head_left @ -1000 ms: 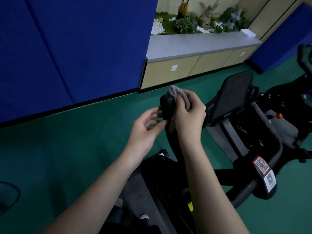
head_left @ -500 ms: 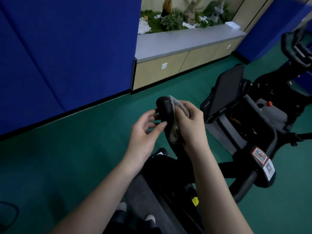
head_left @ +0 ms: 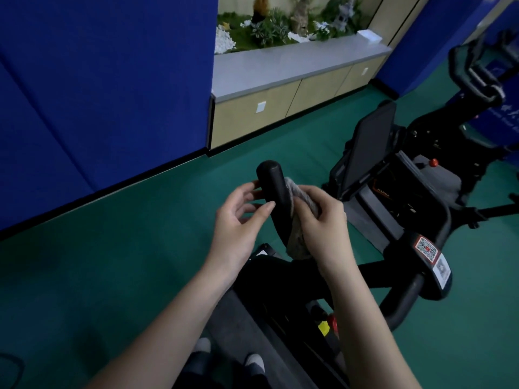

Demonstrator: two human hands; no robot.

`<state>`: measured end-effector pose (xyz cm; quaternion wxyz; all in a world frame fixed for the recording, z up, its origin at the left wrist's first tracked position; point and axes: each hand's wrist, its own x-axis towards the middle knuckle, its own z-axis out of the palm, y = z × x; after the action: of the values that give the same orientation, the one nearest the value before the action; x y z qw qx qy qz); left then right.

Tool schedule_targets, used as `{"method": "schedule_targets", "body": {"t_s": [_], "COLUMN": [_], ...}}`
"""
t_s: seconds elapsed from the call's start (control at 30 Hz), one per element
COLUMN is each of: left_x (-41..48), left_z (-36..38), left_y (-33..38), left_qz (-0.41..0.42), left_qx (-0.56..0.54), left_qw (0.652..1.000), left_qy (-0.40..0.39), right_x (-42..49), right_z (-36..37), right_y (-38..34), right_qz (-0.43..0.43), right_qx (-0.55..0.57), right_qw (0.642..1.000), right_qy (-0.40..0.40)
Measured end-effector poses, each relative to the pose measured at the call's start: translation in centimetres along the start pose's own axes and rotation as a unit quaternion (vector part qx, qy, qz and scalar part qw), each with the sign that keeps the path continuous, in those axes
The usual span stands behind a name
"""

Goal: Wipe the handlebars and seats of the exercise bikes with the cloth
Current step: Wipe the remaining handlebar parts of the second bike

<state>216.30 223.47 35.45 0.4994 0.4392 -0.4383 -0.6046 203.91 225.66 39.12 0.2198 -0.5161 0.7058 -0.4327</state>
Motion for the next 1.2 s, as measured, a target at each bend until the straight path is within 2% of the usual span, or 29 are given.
{"method": "schedule_targets", "body": {"t_s": [0.1, 0.17, 0.43, 0.6, 0.7, 0.77, 0.93, 1.03, 1.1, 1.2], "left_x": [-0.1, -0.2, -1.1, -2.4, -3.2, -3.8, -5.2, -5.7, -5.9, -5.8], "left_z": [0.1, 0.1, 1.3, 2.9, 4.4, 5.3, 6.7, 7.5, 8.0, 8.7], "left_y": [0.1, 0.1, -0.1, -0.9, -1.5, -1.9, -2.7, -2.9, -3.1, -3.4], "left_qz": [0.006, 0.009, 0.008, 0.015, 0.008, 0.012, 0.034, 0.031, 0.033, 0.024], "left_qx": [0.006, 0.011, 0.015, 0.008, -0.021, -0.037, -0.073, -0.103, -0.113, -0.129], "left_qw": [1.0, 1.0, 0.998, 0.992, 0.985, 0.981, 0.968, 0.96, 0.956, 0.949], "left_qy": [0.002, 0.01, 0.067, 0.128, 0.17, 0.191, 0.237, 0.259, 0.269, 0.287], "right_x": [-0.9, -1.6, -1.2, -1.3, -0.1, 0.5, 0.8, 3.2, 5.0, 6.5], "right_z": [0.5, 0.5, -1.8, -4.2, -4.7, -4.4, -4.1, -4.3, -3.7, -2.7], "right_y": [-0.4, 0.0, 1.3, 2.6, 2.5, 2.4, 2.8, 0.6, -1.4, -2.8], "right_qz": [-0.043, -0.074, -0.161, -0.198, -0.26, -0.323, -0.403, -0.459, -0.524, -0.596], "right_qx": [0.015, 0.001, -0.049, -0.037, -0.013, -0.017, -0.057, -0.033, -0.051, -0.113], "right_qw": [0.997, 0.995, 0.986, 0.974, 0.962, 0.943, 0.889, 0.862, 0.826, 0.753], "right_qy": [0.056, 0.066, 0.003, -0.099, -0.084, -0.081, -0.209, -0.211, -0.202, -0.255]}}
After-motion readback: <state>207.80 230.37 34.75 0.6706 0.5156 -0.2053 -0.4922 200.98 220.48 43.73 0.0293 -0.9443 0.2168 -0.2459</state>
